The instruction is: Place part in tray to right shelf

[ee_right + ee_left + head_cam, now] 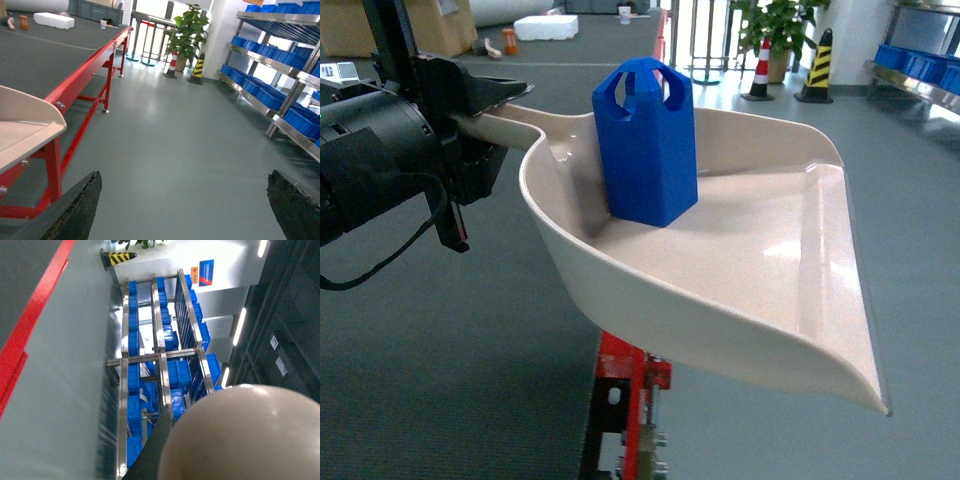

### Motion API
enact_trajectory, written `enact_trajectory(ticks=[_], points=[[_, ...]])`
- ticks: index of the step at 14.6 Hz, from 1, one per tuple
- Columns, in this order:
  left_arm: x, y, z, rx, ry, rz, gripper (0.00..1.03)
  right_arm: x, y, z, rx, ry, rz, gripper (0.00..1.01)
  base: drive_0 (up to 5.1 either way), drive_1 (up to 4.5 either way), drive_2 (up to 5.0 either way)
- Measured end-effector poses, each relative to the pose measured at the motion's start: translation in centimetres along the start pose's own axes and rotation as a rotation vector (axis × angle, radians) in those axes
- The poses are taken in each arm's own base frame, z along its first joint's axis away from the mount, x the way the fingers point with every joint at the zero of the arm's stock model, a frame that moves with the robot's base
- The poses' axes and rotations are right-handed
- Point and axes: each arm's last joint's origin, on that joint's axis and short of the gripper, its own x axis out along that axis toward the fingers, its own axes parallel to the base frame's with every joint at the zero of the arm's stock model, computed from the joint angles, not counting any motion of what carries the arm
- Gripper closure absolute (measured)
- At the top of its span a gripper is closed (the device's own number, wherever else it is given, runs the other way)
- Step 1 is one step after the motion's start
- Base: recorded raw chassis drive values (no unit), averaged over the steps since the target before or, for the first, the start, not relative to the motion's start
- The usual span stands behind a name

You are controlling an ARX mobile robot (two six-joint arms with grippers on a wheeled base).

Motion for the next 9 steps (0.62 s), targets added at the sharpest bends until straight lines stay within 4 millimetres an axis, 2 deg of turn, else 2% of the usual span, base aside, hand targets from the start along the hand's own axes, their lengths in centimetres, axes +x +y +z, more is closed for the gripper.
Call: enact_trajectory(ticks=[9], points=[[0.00, -0.01, 0.01, 0.001, -0.001, -0.001, 0.91, 0.00, 0.00, 0.01, 0.001, -0.001, 0.000, 0.03, 4.9, -3.53, -1.1]])
